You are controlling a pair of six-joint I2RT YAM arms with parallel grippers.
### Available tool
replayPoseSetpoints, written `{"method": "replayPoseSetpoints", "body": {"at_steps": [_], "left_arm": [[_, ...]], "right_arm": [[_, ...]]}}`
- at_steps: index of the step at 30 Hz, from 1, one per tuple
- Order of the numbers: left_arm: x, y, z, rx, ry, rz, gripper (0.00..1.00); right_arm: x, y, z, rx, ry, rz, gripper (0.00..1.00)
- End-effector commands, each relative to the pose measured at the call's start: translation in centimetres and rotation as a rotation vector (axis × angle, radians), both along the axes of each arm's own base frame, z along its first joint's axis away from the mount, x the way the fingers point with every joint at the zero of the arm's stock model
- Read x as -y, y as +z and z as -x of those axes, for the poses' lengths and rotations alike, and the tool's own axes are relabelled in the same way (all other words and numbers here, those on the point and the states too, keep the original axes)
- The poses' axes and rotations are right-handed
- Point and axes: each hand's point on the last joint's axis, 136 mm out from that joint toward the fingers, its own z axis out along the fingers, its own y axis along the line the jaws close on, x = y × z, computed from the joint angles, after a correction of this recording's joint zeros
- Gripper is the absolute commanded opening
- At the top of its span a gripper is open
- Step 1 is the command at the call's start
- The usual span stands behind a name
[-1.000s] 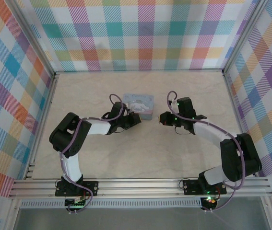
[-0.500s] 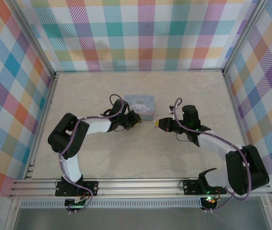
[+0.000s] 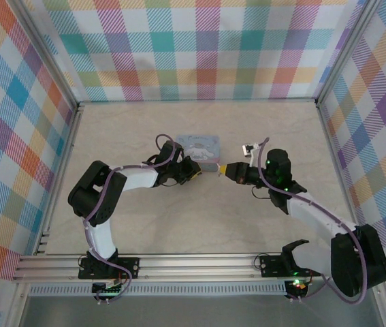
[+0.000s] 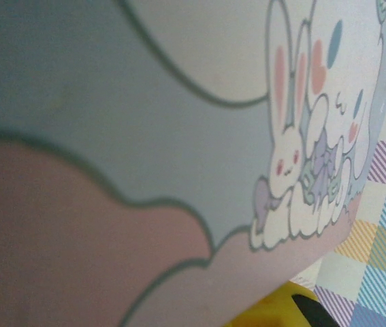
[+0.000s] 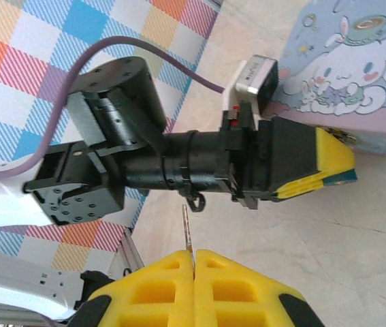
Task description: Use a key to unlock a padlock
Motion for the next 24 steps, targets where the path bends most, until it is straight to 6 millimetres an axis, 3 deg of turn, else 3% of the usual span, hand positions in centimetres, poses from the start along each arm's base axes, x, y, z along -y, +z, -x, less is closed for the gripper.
{"method": "replayPoseSetpoints", "body": {"at_steps": [1,7,15,24], "left_arm": [[0.9,2.7,0.2,0.021,-0.009,0.074,0.09],[1.0,4.4,-0.3,0.058,-0.002,0.096,0.09],[1.4,6.1,-1.0,0.087,0.001,0.122,0.09],[1.5,6.6,-1.1,0.094,0.006,0.150,0.09]], "right_arm": [[0.1,2.1,0.3,0.032,0.012,-0.054,0.00],[0.4,2.0,-0.2,-0.023,-0.014,-0.074,0.00],[0.0,-1.5,-0.8,-0.137,-0.016,-0.092,0.00],[-1.5,-4.2,-1.6,-0.216,-0.007,-0.156,0.00]]}}
